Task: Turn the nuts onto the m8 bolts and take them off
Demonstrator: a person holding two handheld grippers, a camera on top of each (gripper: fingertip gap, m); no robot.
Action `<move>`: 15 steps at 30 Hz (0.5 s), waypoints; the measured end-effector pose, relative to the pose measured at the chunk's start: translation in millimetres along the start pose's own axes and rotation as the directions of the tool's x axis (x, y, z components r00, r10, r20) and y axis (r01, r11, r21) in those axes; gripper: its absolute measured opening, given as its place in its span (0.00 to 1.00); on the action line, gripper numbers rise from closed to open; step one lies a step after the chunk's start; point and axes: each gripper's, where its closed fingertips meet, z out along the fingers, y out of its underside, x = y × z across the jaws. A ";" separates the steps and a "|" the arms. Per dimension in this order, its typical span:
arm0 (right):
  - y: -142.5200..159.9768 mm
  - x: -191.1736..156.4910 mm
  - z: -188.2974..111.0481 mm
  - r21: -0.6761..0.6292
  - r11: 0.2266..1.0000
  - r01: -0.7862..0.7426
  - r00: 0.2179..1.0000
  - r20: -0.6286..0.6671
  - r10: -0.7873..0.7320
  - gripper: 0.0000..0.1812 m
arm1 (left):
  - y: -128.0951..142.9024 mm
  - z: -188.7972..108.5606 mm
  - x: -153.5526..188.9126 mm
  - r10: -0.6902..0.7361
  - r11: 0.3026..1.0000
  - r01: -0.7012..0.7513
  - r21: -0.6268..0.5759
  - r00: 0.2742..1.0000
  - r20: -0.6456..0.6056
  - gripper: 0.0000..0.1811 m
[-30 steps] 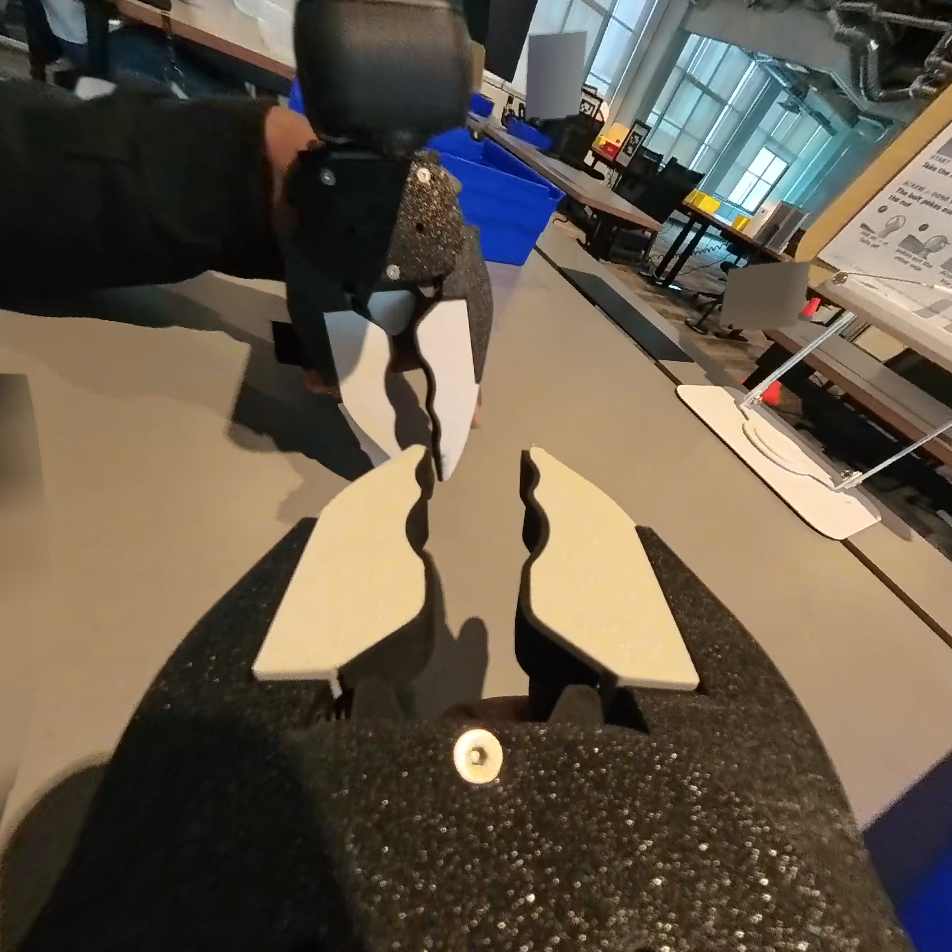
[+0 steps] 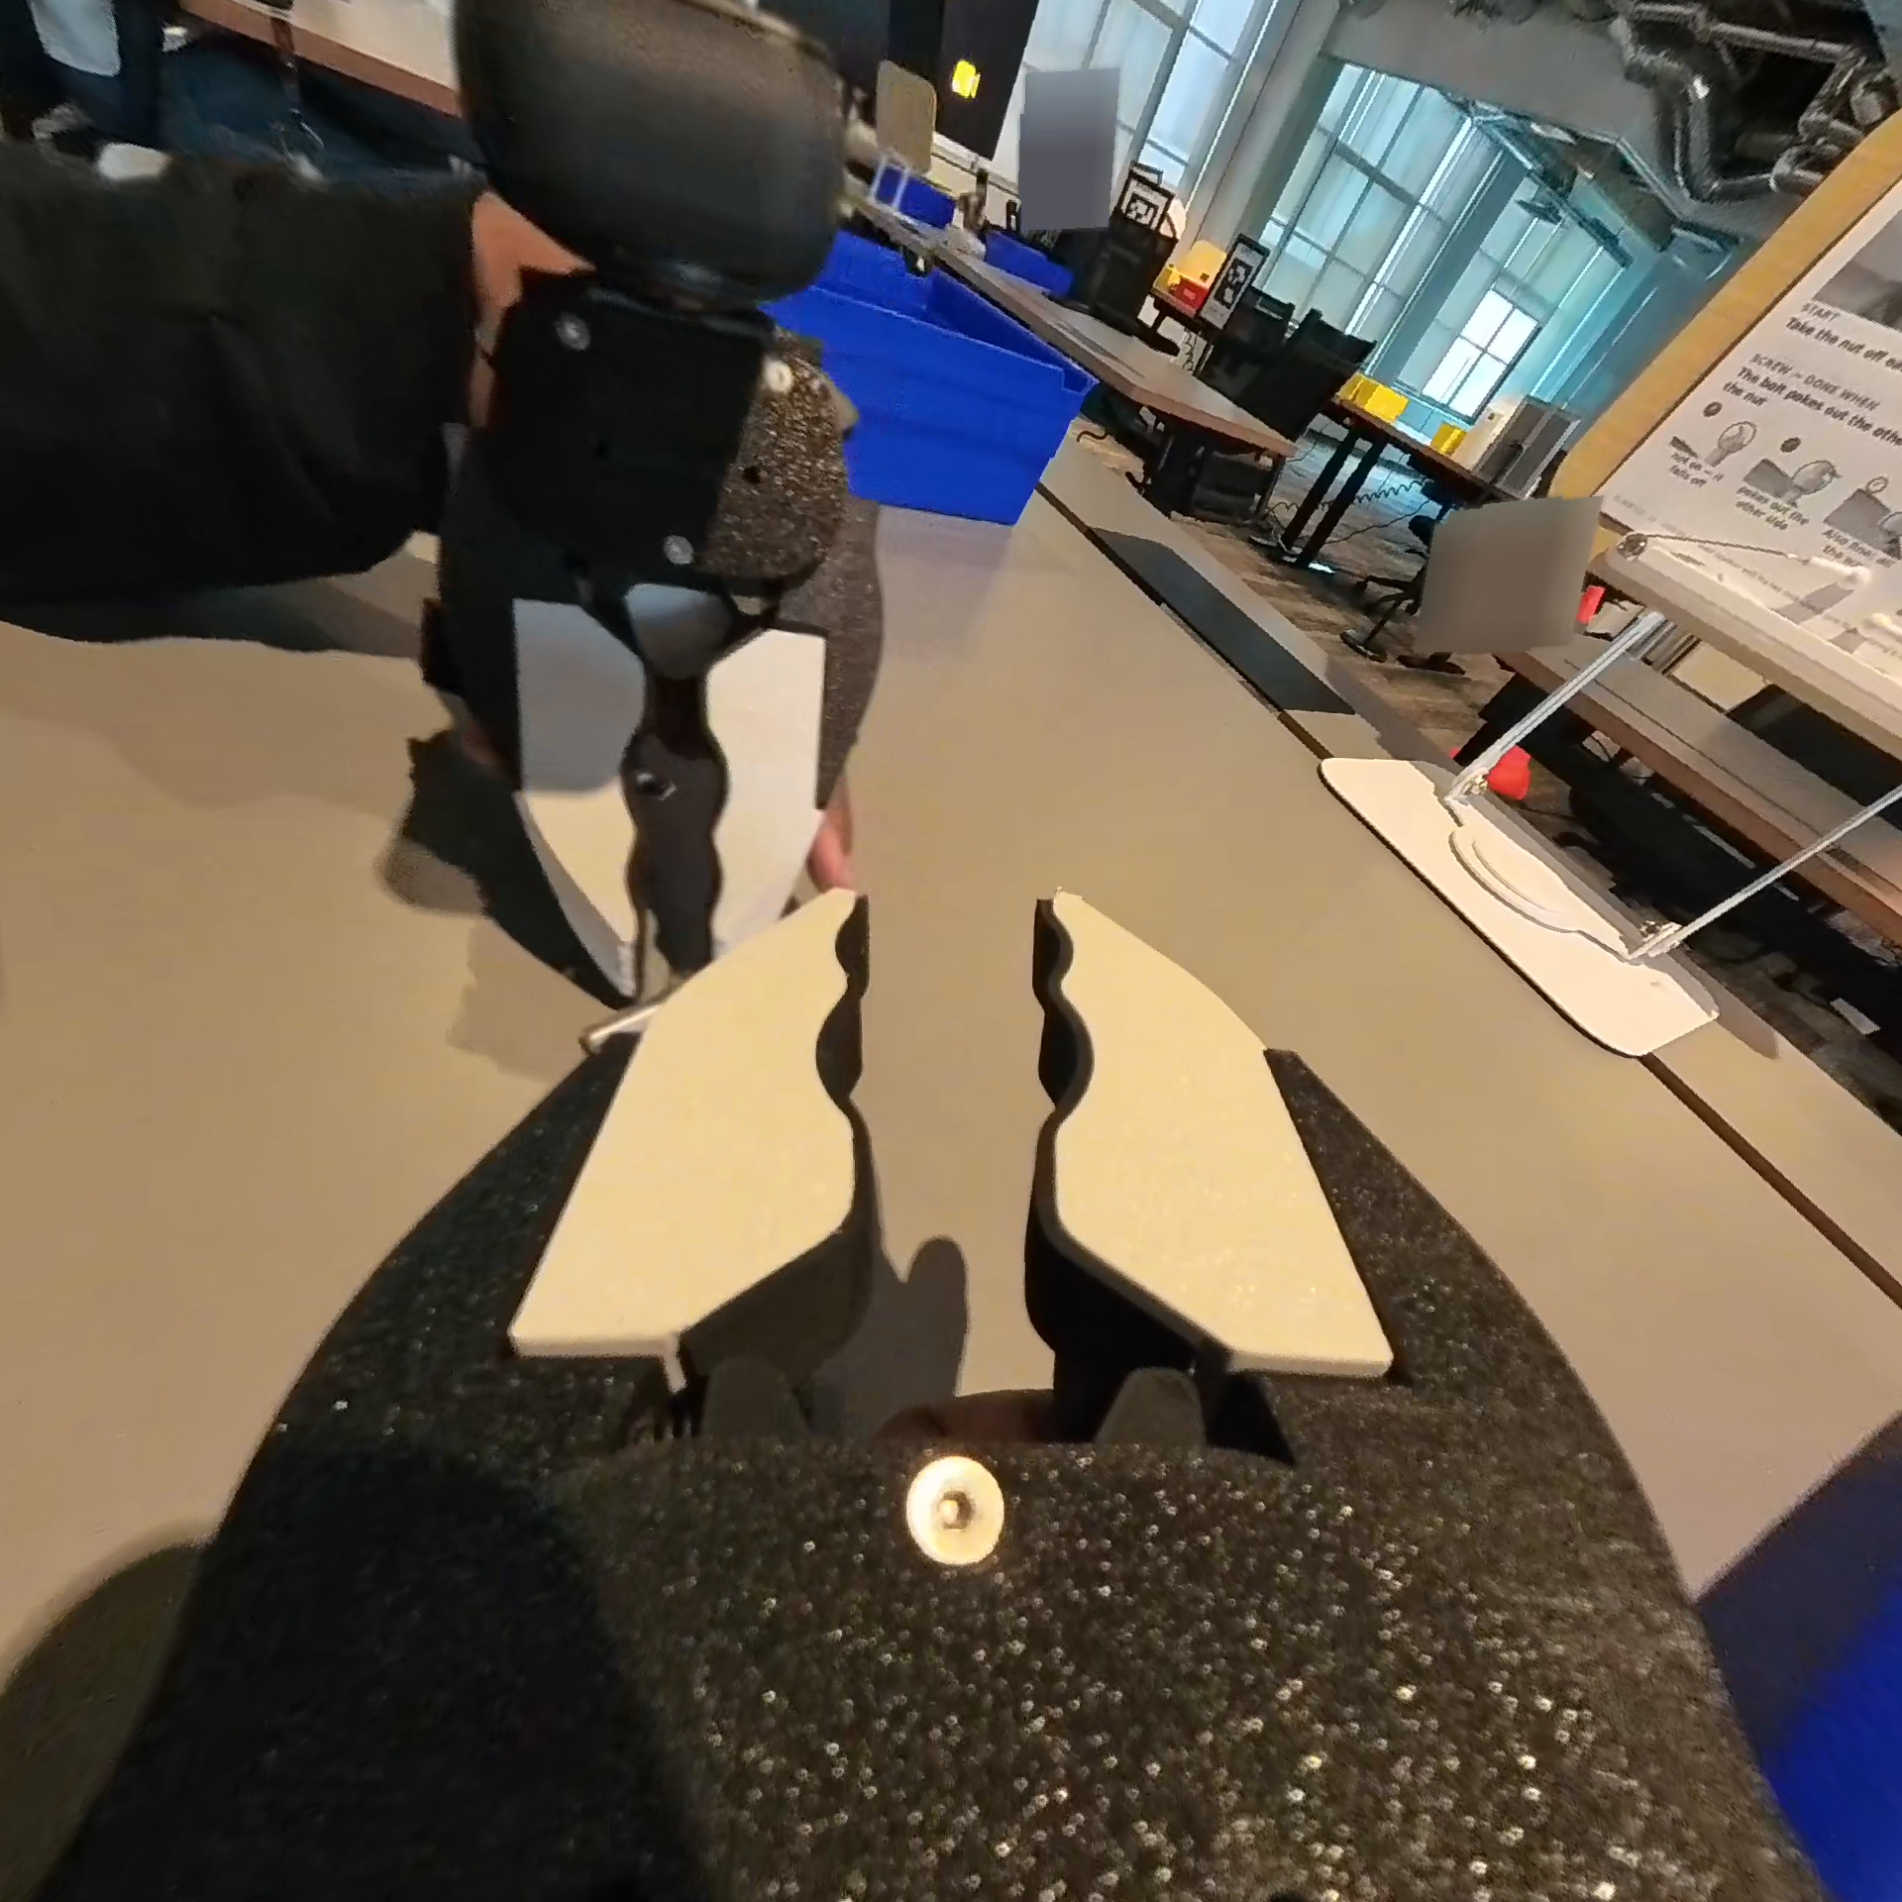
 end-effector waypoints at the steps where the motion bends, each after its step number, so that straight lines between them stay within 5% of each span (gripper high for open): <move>1: 0.3 -0.3 0.0 -0.002 1.000 0.001 1.000 0.000 -0.001 0.17 | 1.6 -0.8 4.6 -0.006 1.000 0.006 -0.012 1.000 -0.004 0.09; 9: 1.9 -2.6 2.4 -0.013 1.000 0.012 1.000 -0.001 -0.012 0.17 | -1.3 -11.7 8.3 0.036 0.999 -0.036 0.022 0.999 0.026 0.11; 15: 3.3 -3.9 2.7 -0.019 1.000 0.018 1.000 0.001 -0.018 0.17 | -2.9 -0.8 14.6 0.065 0.995 -0.057 0.078 0.993 -0.101 0.11</move>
